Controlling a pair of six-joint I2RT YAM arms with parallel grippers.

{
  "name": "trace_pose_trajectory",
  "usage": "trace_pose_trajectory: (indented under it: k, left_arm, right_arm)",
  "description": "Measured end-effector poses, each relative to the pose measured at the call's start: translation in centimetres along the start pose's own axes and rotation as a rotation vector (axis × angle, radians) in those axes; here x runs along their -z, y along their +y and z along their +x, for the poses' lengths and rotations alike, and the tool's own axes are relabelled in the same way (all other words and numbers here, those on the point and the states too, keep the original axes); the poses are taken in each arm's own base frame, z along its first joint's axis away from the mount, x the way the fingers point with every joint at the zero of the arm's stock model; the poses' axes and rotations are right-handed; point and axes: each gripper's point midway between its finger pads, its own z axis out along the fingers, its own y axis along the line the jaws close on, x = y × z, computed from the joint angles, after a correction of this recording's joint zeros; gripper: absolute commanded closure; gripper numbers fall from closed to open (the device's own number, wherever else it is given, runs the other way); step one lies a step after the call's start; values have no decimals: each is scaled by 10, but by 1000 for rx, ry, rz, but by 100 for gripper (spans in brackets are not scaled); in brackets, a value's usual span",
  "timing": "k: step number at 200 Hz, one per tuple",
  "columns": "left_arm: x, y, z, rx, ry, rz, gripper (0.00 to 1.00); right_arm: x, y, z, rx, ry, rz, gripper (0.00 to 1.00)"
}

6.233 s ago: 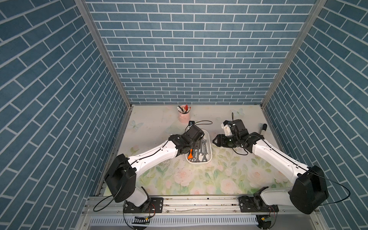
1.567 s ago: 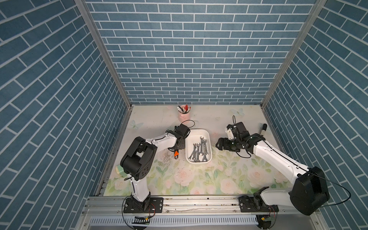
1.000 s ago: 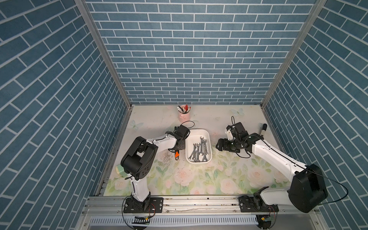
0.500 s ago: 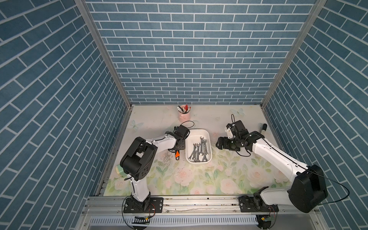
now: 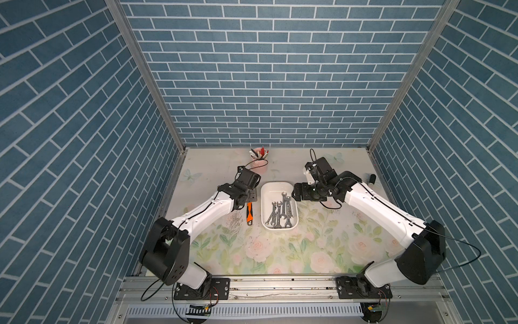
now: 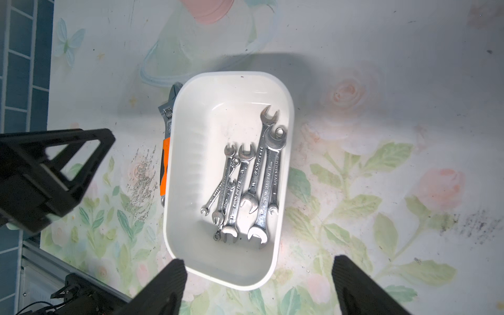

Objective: Take out the wrench from the storage box
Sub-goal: Place the wrench at the center of the board, then pick up the wrench from the storage box.

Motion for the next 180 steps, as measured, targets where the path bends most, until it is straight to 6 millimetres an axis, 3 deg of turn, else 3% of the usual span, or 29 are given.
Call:
trace_pose_trajectory:
  k: [36, 60, 100, 147, 180]
  left_arm:
    - [42, 5, -25, 46, -113, 42, 38]
    - [57, 12, -30, 62, -152, 47, 37]
    - [56, 26, -24, 69, -146, -1, 37]
    - [54, 36, -19, 87, -141, -27, 37]
    - [52, 39, -16, 89, -136, -35, 37]
  right_arm:
    - [-23, 29, -3, 43, 42, 17, 14]
    - [-43, 45, -4, 65, 69, 35, 16]
    - [-84, 59, 13, 87, 142, 76, 27]
    - [-130, 54, 42, 83, 242, 145, 44]
    - [-150, 50, 53, 76, 280, 170, 56]
